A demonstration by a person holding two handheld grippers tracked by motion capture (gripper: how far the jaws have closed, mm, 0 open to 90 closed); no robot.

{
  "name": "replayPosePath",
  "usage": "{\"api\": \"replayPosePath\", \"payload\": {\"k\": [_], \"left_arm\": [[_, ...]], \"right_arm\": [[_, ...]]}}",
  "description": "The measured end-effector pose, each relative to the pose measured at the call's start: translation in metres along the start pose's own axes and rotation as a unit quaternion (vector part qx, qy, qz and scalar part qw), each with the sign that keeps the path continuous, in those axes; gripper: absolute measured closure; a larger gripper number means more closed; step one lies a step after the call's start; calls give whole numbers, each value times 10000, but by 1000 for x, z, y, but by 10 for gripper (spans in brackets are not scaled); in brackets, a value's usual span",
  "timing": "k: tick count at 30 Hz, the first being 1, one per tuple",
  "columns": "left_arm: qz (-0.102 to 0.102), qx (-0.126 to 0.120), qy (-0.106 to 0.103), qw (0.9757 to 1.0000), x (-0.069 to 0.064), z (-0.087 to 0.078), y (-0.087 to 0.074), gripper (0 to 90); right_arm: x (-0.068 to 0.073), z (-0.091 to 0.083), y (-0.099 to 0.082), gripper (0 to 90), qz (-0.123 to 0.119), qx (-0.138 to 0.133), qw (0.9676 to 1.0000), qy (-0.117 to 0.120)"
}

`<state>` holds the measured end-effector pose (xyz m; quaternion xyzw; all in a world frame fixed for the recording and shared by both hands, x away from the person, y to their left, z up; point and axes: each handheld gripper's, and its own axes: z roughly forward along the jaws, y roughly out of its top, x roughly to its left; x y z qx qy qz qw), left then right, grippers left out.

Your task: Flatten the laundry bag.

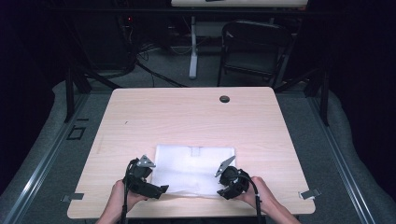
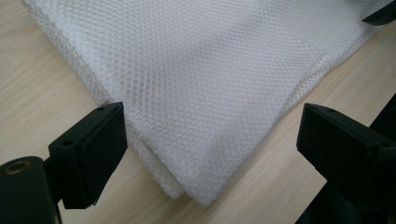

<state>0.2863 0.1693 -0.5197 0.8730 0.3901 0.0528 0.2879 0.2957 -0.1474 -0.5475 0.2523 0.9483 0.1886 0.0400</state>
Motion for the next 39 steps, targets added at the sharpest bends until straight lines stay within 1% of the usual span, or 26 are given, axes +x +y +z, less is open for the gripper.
{"api": "replayPosePath", "payload": {"k": [1,2,3,4,5,6,9,10,11,12,15,17,23,24,25,26,27,28,29,30,31,33,34,36,39], "left_arm": [[7,9,-1,10000,0,0,0,92],[14,24,7,10000,0,0,0,94],[-2,27,52,10000,0,1,-1,96],[1,43,52,10000,0,1,-1,99],[1,43,52,10000,0,1,-1,100],[-13,38,31,10000,0,2,-1,103],[12,46,4,10000,-1,2,-1,103],[19,49,-9,10000,-1,3,-1,103],[19,49,-9,10000,-1,3,-1,103],[50,57,-21,10000,-1,3,-1,104],[50,63,-39,10000,-1,3,-1,104],[55,65,-35,10000,-1,3,-1,106],[84,50,-65,9999,-1,3,-1,108],[88,38,-37,9999,-1,3,-1,108],[83,21,-39,10000,-2,3,-1,108],[92,24,-47,9999,-2,3,-1,109],[108,22,-57,9999,-2,3,-1,109],[103,5,-60,9999,-3,3,-1,109],[117,-16,-69,9999,-3,3,-1,110],[164,-20,-62,9998,-3,2,0,110],[158,-49,-48,9999,-4,2,0,112],[210,-79,-66,9997,-4,2,0,116],[214,-96,-33,9997,-4,2,0,118],[226,-129,-47,9997,-5,2,0,121],[225,-201,-7,9995,-5,1,1,121]], "right_arm": [[0,2,0,625,11,27,10000,-34],[-1,3,0,640,10,26,10000,-20],[-1,3,0,666,-24,56,10000,-15],[-1,4,0,694,2,22,10000,-27],[0,3,0,717,-19,49,10000,-57],[0,3,0,756,-25,29,10000,-13],[1,4,0,854,-16,2,10000,-2],[1,4,0,873,-17,-13,10000,21],[1,4,0,873,-17,-13,10000,21],[1,4,0,896,-53,25,10000,-13],[1,3,0,900,-25,15,10000,-2],[0,2,0,900,12,-15,10000,46],[0,-5,1,900,74,-116,9999,99],[0,-7,1,900,86,-155,9998,103],[-1,-11,2,900,121,-213,9996,133],[-2,-13,1,900,150,-282,9994,116],[-3,-15,2,900,140,-276,9994,138],[-4,-17,2,900,137,-278,9995,110],[-4,-18,1,900,229,-384,9989,126],[-5,-20,1,900,255,-415,9987,136],[-7,-22,1,900,228,-403,9988,123],[-9,-26,0,900,278,-524,9982,127],[-10,-28,0,900,312,-574,9978,89],[-12,-31,-1,900,352,-673,9971,87],[-14,-35,0,900,395,-737,9965,45]]}}
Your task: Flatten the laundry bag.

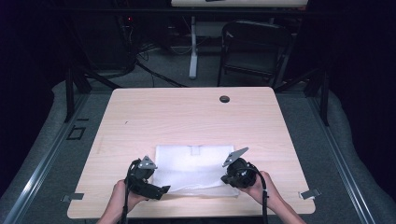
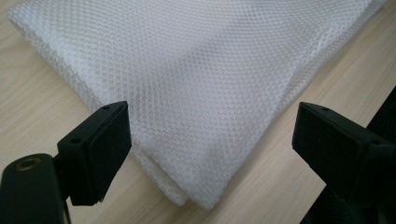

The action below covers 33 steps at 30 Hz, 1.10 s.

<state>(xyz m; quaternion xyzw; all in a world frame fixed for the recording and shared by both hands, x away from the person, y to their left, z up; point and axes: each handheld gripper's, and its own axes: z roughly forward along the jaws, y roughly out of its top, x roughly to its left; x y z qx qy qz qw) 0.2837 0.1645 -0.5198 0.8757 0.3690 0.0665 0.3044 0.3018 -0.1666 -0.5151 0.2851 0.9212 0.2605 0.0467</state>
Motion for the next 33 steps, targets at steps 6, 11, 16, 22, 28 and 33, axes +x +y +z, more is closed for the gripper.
{"api": "replayPosePath", "payload": {"k": [6,11,16,22,28,33], "left_arm": [[70,-217,-111,9997,-5,-1,3,114],[228,-235,-203,9993,-15,6,10,99],[619,-36,-241,9978,-28,23,20,98],[805,85,-108,9967,-36,32,27,144],[989,223,125,9948,-42,50,36,308],[1118,263,-147,9933,-42,53,37,560]], "right_arm": [[-4,-6,2,900,136,-205,9997,55],[-6,-12,6,900,254,-382,9989,30],[-8,-17,8,900,372,-470,9982,18],[-9,-18,11,900,456,-513,9976,56],[-9,-20,13,900,516,-516,9973,63],[-9,-19,12,900,517,-516,9972,125]]}}
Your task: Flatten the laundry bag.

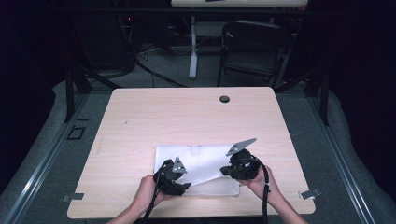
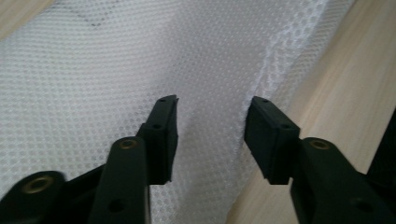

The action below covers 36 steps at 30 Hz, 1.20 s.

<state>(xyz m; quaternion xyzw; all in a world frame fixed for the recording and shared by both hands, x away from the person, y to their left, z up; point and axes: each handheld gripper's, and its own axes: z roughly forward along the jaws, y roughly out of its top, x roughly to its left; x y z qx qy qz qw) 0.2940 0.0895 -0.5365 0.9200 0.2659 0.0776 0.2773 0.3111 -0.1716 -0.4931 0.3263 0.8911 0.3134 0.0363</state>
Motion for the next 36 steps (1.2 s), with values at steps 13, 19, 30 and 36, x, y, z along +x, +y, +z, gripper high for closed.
{"api": "replayPosePath", "payload": {"k": [13,19,30,36], "left_arm": [[-35,-193,-92,9998,1,-7,5,893],[-242,-237,0,9994,1,-15,9,896],[-656,-447,108,9968,8,-29,20,896],[-668,-580,113,9960,11,-36,20,896]], "right_arm": [[-2,3,-3,900,11,82,10000,-6],[-2,2,-4,768,-22,8,10000,-52],[21,-1,1,264,-279,-152,9991,-289],[24,10,-2,345,-522,163,9941,-936]]}}
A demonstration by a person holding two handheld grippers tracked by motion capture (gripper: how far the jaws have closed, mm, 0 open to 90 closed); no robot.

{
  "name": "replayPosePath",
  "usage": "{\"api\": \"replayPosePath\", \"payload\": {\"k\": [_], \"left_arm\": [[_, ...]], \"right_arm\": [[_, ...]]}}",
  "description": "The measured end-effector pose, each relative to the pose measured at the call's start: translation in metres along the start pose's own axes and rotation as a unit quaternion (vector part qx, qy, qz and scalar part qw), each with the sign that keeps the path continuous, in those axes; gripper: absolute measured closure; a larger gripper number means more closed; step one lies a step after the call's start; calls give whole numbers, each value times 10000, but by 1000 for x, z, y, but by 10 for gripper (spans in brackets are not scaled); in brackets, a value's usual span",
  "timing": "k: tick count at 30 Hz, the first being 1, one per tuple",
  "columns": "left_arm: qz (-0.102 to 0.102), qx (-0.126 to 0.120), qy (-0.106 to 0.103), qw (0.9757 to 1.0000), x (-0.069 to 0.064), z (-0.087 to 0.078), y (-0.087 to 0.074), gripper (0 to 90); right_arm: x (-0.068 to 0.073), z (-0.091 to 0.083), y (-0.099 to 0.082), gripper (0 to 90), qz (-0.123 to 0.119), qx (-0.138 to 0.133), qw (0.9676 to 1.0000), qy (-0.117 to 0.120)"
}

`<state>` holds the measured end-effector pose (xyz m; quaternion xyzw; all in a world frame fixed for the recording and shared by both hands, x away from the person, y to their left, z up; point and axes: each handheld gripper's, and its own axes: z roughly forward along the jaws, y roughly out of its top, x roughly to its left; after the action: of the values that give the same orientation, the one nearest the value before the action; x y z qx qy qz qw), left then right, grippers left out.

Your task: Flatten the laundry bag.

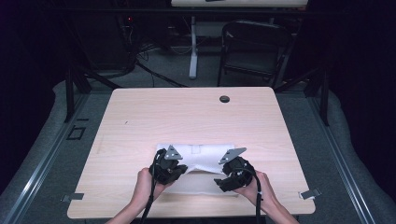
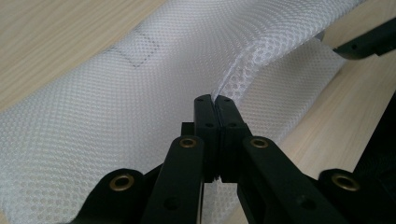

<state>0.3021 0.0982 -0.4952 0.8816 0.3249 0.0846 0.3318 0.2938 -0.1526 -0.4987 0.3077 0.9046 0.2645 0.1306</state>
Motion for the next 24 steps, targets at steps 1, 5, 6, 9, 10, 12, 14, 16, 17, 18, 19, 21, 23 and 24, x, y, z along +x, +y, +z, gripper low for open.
{"api": "replayPosePath", "payload": {"k": [1,5,6,9,10,12,14,16,17,18,19,21,23,24], "left_arm": [[-25,-42,-9,10000,0,-1,0,895],[16,-53,-64,10000,1,-2,0,896],[34,-44,-73,10000,0,-2,0,895],[77,-52,-92,9999,-2,-3,1,895],[95,-70,-82,9999,-2,-3,1,894],[115,-121,-97,9998,-2,-3,0,889],[131,-122,-102,9998,-2,-2,0,878],[139,-158,-108,9997,-2,-2,0,830],[130,-141,-73,9998,-2,-2,0,781],[139,-132,-73,9998,-2,-2,0,713],[148,-140,-92,9998,-2,-2,-1,674],[183,-86,-39,9998,-2,-2,-2,545],[214,-93,-63,9997,-2,-2,-3,460],[224,-146,-126,9996,-2,-2,-6,389]], "right_arm": [[-2,-2,-1,413,59,6,10000,-67],[-8,-8,-4,561,120,-104,9995,-287],[-12,-11,-6,680,157,-155,9992,-342],[-14,-13,-8,815,175,-279,9990,-310],[-16,-15,-8,867,230,-383,9987,-241],[-18,-17,-7,875,270,-438,9985,-178],[-20,-19,-6,878,341,-510,9980,-130],[-22,-20,-5,880,360,-530,9979,-128],[-23,-20,-5,879,388,-555,9977,-85],[-24,-21,-4,880,396,-568,9976,-77],[-24,-21,-4,880,442,-629,9970,-69],[-26,-22,-2,880,471,-650,9968,-22],[-27,-22,0,880,498,-678,9965,-12],[-28,-23,1,880,517,-704,9962,-21]]}}
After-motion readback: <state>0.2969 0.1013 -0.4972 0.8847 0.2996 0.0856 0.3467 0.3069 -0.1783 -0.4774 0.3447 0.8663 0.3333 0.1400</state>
